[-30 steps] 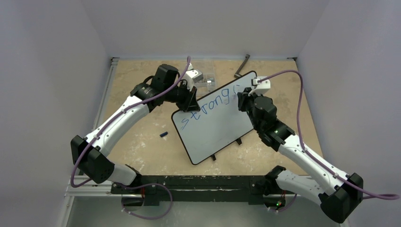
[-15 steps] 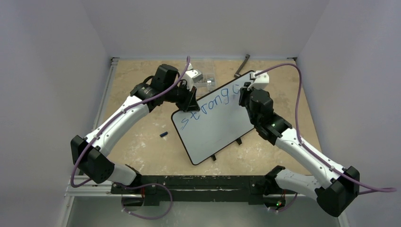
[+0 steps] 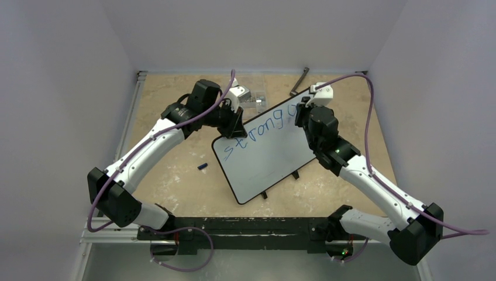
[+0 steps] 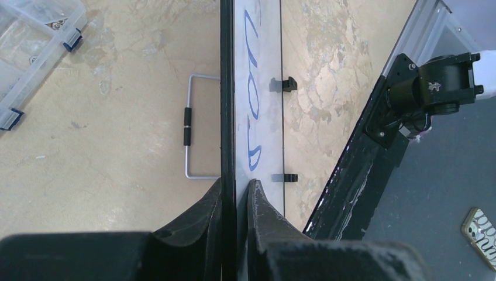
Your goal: Write a sentence on the whiteboard
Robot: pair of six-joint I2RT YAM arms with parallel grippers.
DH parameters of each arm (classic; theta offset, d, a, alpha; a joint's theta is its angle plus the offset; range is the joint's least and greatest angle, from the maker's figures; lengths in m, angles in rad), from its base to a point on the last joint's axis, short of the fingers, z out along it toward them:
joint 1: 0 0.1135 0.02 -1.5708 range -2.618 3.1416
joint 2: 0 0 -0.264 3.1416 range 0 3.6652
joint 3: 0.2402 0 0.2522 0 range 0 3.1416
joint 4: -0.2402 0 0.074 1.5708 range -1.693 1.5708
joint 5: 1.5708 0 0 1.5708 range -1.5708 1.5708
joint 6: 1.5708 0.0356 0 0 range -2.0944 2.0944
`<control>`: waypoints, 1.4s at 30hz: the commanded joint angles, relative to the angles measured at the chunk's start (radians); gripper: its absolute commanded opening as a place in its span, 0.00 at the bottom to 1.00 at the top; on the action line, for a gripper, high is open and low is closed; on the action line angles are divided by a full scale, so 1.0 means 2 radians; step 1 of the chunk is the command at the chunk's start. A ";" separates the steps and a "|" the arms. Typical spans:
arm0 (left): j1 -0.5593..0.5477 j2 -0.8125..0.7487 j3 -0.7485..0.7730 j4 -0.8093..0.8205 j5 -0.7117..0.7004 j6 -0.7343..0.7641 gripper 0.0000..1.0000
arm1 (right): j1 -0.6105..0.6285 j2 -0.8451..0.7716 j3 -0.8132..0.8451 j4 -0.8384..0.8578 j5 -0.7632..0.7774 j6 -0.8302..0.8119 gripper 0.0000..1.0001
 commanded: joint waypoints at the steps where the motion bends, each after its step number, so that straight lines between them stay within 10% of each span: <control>1: -0.005 0.000 -0.002 -0.008 -0.054 0.072 0.00 | -0.001 0.000 0.007 0.024 -0.023 0.006 0.00; 42: -0.008 -0.004 -0.001 -0.009 -0.055 0.072 0.00 | -0.001 -0.064 0.001 0.000 0.021 -0.001 0.00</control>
